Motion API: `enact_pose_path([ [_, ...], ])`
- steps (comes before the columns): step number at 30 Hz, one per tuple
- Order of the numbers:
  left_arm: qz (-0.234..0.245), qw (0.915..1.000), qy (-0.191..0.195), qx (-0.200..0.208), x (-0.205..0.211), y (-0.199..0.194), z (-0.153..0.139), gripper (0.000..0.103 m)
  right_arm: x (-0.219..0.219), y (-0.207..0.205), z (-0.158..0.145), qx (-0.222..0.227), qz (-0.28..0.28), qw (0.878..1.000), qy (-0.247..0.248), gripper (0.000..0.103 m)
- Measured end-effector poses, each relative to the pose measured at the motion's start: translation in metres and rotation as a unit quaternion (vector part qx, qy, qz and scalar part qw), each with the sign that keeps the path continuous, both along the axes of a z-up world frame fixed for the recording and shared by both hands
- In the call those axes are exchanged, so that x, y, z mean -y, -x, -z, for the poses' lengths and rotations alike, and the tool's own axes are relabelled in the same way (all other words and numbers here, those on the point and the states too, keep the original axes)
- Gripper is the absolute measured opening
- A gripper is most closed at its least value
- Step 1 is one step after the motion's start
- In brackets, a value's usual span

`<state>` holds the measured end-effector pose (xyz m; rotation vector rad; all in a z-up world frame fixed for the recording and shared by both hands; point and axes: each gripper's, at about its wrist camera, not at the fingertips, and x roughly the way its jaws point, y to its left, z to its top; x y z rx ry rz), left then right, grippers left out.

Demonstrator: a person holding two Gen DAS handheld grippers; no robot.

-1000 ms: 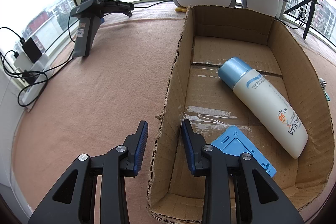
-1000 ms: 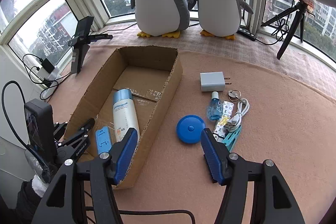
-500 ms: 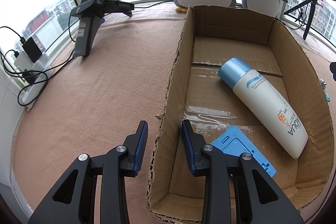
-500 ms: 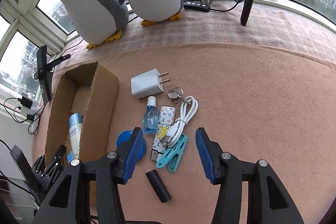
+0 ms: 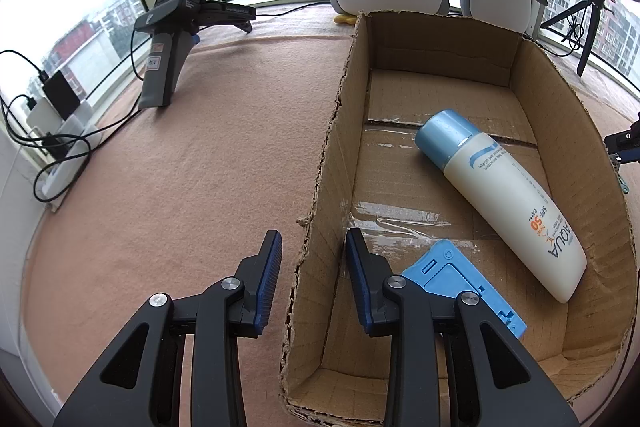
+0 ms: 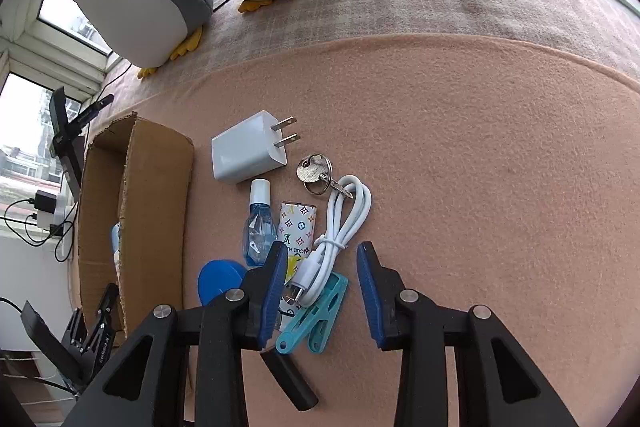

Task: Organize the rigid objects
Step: 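Move the right tool to the white USB cable and grasp it, then carry the white USB cable into the box and release it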

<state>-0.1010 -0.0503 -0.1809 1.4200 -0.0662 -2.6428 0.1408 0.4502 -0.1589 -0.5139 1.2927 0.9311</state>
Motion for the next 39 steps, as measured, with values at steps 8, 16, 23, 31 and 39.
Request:
enact_pose_path([
  [8,0.0,1.0,0.0,-0.001,-0.001,0.0,0.0,0.031,0.0,-0.007,0.002,0.02,0.004,1.0,0.012,0.014],
  [16,0.0,1.0,0.0,-0.001,0.0,0.0,0.0,0.031,0.005,-0.011,-0.004,0.049,0.006,0.999,0.011,0.014],
  [23,0.0,1.0,0.0,-0.001,0.0,0.0,0.0,0.031,0.001,-0.002,0.004,0.069,-0.006,0.997,0.031,0.017],
  [31,0.0,1.0,0.0,-0.001,0.0,0.0,0.0,0.031,0.001,0.005,0.003,0.094,-0.01,0.995,0.033,0.016],
  [39,0.0,1.0,-0.001,-0.002,0.0,0.0,0.0,0.031,0.009,0.014,-0.013,0.118,-0.002,0.993,0.008,0.015],
])
